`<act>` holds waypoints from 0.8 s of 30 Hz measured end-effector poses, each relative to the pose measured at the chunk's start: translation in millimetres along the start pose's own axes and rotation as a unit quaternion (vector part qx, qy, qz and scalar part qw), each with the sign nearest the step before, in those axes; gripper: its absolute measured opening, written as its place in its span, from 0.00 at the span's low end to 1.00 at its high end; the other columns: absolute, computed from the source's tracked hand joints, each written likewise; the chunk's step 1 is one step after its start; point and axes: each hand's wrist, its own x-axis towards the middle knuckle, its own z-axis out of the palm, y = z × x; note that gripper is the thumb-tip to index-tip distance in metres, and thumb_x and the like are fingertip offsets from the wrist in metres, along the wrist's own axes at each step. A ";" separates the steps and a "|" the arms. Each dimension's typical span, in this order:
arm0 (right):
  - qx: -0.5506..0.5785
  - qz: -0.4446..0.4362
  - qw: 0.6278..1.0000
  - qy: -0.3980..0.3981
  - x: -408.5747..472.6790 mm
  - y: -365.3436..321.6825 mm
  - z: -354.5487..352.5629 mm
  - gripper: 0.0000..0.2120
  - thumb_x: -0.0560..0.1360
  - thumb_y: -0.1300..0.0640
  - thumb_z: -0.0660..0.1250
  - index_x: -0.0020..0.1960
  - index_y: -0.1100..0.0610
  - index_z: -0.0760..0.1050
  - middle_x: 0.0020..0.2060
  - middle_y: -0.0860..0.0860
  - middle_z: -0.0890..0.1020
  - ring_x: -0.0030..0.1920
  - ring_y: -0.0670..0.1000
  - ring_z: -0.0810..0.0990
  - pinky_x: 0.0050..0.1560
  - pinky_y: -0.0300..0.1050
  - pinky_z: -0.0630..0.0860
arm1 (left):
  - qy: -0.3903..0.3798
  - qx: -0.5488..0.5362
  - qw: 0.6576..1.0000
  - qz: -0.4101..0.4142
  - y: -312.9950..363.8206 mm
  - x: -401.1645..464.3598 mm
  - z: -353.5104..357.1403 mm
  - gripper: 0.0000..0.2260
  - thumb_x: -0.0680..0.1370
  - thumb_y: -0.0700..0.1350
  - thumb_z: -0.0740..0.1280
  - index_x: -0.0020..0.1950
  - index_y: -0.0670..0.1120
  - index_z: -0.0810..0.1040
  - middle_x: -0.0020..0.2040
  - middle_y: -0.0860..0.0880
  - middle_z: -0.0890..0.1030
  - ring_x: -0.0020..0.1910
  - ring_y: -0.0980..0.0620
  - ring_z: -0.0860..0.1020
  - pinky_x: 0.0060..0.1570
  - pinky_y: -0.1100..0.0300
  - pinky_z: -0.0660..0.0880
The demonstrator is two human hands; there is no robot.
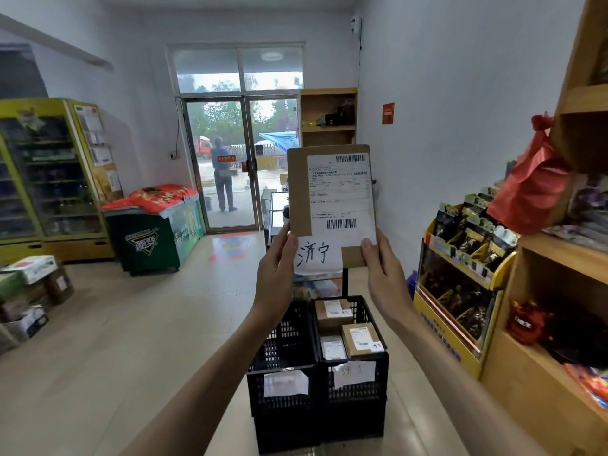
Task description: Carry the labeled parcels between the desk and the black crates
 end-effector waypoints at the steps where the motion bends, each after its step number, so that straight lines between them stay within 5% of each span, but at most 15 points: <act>1: -0.003 0.005 1.000 0.002 7.6 7.4 -2.5 0.22 0.85 0.50 0.55 0.78 0.51 0.62 0.64 0.39 0.77 0.62 0.32 0.75 0.59 0.26 0.71 | -0.001 -0.002 1.000 -0.002 -7.2 7.4 4.8 0.14 0.86 0.46 0.57 0.71 0.58 0.69 0.60 0.61 0.80 0.55 0.65 0.81 0.51 0.66 0.79; 6: 0.004 0.014 1.000 0.007 52.8 42.8 -10.4 0.19 0.85 0.51 0.55 0.76 0.47 0.61 0.56 0.33 0.76 0.52 0.26 0.76 0.48 0.22 0.71 | -0.006 -0.031 0.999 -0.006 -46.6 54.0 24.5 0.17 0.86 0.44 0.57 0.75 0.50 0.70 0.59 0.62 0.82 0.58 0.61 0.81 0.52 0.66 0.78; 12: -0.009 0.013 1.000 0.005 141.0 80.3 -15.0 0.19 0.85 0.51 0.55 0.75 0.50 0.65 0.63 0.40 0.77 0.60 0.32 0.76 0.56 0.27 0.72 | 0.003 -0.035 0.999 0.007 -89.2 139.1 48.4 0.15 0.86 0.46 0.58 0.74 0.54 0.70 0.63 0.57 0.80 0.65 0.54 0.79 0.64 0.56 0.77; 16: -0.021 0.003 1.000 0.001 197.9 102.7 -17.2 0.20 0.85 0.51 0.55 0.76 0.51 0.63 0.61 0.38 0.75 0.55 0.25 0.74 0.51 0.21 0.69 | 0.004 -0.034 0.999 0.012 -121.1 193.1 63.0 0.18 0.86 0.46 0.58 0.77 0.48 0.70 0.67 0.49 0.80 0.65 0.52 0.79 0.63 0.57 0.78; 24: -0.020 0.039 0.999 0.021 269.3 190.7 -37.6 0.16 0.85 0.49 0.56 0.72 0.45 0.66 0.65 0.44 0.77 0.62 0.35 0.76 0.62 0.32 0.74 | -0.020 -0.017 1.000 -0.015 -204.4 264.6 100.0 0.18 0.86 0.48 0.58 0.77 0.50 0.70 0.69 0.48 0.79 0.67 0.51 0.78 0.67 0.48 0.76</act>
